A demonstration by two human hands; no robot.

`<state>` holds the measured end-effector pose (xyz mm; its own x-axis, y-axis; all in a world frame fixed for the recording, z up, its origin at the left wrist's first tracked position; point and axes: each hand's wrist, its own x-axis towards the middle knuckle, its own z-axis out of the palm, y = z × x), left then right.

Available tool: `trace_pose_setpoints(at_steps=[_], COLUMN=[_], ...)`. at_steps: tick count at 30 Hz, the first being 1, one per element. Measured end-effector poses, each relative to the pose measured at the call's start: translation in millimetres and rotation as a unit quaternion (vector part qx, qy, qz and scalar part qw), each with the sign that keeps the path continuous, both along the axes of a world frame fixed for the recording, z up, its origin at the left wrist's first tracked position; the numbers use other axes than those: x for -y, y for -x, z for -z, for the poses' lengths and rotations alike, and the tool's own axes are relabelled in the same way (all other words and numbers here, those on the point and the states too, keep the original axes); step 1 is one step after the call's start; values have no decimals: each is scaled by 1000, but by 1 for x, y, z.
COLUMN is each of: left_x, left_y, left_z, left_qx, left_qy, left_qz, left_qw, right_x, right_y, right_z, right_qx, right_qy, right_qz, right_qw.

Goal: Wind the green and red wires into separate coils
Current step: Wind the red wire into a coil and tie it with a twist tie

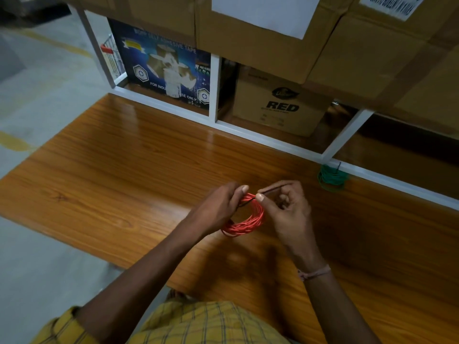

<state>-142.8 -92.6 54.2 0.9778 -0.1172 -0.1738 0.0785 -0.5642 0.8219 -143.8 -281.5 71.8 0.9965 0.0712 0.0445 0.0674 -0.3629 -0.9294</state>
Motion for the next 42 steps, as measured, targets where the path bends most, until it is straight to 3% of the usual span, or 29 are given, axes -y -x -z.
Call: trace_pose_setpoints(at_steps=[3, 7, 18, 27, 34, 42], left_x=[-1, 0, 4, 4, 7, 9], left_y=[0, 0, 3, -3, -6, -7], left_z=[4, 8, 8, 8, 7, 6], left_qx=[-22, -32, 1, -29, -31, -28], left_qy=[77, 213, 305, 321, 321, 312], left_qz=[-4, -55, -96, -127, -146, -159], left_qw=[997, 975, 947, 938, 935, 936], right_x=[-5, -6, -5, -9, -16, -21], right_y=[9, 13, 14, 13, 12, 3], right_z=[-1, 1, 4, 1, -3, -24], right_qx=[82, 99, 62, 79, 8, -85], right_qy=[17, 13, -73, -23, -113, -241], right_qz=[-23, -19, 2, -16, 17, 71], right_qw=[996, 995, 995, 997, 993, 964])
